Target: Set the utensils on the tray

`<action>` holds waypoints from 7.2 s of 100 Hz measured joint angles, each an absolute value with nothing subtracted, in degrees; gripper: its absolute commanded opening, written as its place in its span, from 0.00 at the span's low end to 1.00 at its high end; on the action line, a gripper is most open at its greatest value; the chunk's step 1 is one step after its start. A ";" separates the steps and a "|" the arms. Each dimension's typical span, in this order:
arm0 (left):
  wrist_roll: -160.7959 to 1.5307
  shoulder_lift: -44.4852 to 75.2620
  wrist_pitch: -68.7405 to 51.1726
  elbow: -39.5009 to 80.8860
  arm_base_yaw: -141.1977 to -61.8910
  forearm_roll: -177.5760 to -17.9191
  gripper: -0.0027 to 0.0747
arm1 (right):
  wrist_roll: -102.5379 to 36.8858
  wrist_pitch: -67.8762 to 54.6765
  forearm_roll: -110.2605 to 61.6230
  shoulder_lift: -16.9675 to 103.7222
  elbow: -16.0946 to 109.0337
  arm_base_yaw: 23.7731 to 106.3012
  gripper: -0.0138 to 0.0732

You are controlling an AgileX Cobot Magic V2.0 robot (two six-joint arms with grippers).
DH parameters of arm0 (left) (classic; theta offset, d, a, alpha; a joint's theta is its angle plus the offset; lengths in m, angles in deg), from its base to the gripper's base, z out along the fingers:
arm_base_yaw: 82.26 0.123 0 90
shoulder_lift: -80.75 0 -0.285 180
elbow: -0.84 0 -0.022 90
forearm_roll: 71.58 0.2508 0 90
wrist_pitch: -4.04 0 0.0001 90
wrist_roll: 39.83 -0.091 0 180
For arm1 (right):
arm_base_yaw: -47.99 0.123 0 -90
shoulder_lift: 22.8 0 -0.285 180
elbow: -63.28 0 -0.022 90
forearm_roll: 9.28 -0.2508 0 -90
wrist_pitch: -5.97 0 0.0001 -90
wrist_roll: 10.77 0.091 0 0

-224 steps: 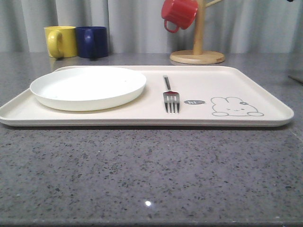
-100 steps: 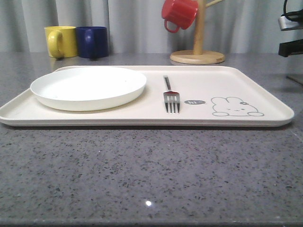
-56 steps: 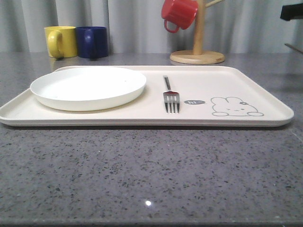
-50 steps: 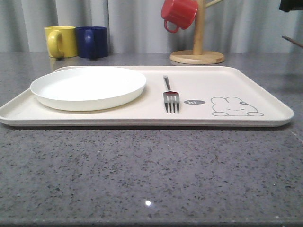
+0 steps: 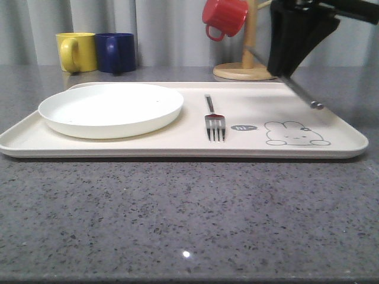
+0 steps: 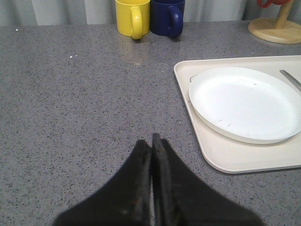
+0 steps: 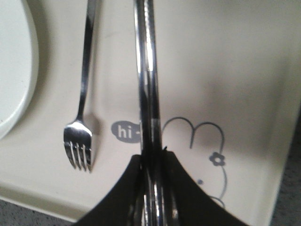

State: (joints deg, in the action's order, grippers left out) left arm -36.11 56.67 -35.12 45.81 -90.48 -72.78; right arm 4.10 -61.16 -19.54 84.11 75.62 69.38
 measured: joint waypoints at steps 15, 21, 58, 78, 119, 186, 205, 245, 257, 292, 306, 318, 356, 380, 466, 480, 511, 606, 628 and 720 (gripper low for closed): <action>-36.11 56.67 -35.12 45.81 -90.48 -72.78 0.01 | 8.97 -58.63 -20.10 87.83 75.62 70.41 0.08; -36.11 56.67 -35.12 45.81 -90.48 -72.78 0.01 | 10.29 -58.08 -20.10 89.19 75.62 70.41 0.08; -36.11 56.67 -35.12 45.81 -90.48 -72.78 0.01 | 12.05 -56.81 -20.10 91.76 75.62 70.52 0.17; -36.11 56.67 -35.12 45.81 -90.48 -72.78 0.01 | 12.05 -56.51 -20.10 91.76 75.62 70.52 0.48; -36.11 56.67 -35.12 45.81 -90.48 -72.78 0.01 | 12.05 -55.16 -17.19 89.70 75.62 70.52 0.53; -36.11 56.67 -35.12 45.81 -90.48 -72.78 0.01 | 2.93 -64.23 11.25 83.80 75.62 59.33 0.53; -36.11 56.67 -35.12 45.81 -90.48 -72.78 0.01 | -3.66 -64.45 5.41 83.80 75.62 49.59 0.53; -36.11 56.67 -35.12 45.81 -90.48 -72.78 0.01 | -16.72 -64.57 -9.61 87.00 75.62 33.47 0.53; -36.11 56.67 -35.20 45.81 -90.48 -72.78 0.01 | -18.45 -64.57 -10.67 87.68 75.62 32.71 0.53; -36.11 56.67 -35.20 45.81 -90.48 -72.78 0.01 | -21.02 -64.46 -13.49 92.08 75.62 32.62 0.53; -36.11 56.67 -35.20 45.81 -90.48 -72.78 0.01 | -21.16 -64.33 -13.59 93.24 75.62 32.62 0.45; -36.11 56.67 -35.20 45.81 -90.48 -72.78 0.01 | -21.21 -64.33 -13.71 93.24 75.62 32.62 0.26; -36.11 56.67 -35.20 45.81 -90.48 -72.78 0.01 | -21.21 -64.33 -13.94 91.61 75.62 32.74 0.08; -36.11 56.67 -35.20 45.81 -90.48 -72.78 0.01 | -21.21 -64.33 -16.43 85.43 75.62 37.26 0.08; -36.11 56.67 -35.20 45.81 -90.48 -72.78 0.01 | 2.47 -57.88 -22.22 90.54 75.62 61.55 0.09; -36.11 56.67 -35.20 45.81 -90.48 -72.78 0.01 | 3.61 -57.46 -20.70 90.54 75.62 61.55 0.09; -36.11 56.67 -35.20 45.81 -90.48 -72.78 0.01 | 3.85 -57.46 -20.21 92.09 75.62 61.55 0.10; -36.11 56.67 -35.20 45.81 -90.48 -72.78 0.01 | 2.03 -43.33 -13.55 77.37 66.74 62.78 0.09; -36.11 56.67 -35.20 45.81 -90.48 -72.78 0.01 | 1.94 -38.13 -10.71 65.34 54.66 61.38 0.09; -36.11 56.67 -35.20 45.81 -90.48 -72.78 0.01 | 1.94 -0.51 -7.12 4.02 2.73 51.42 0.09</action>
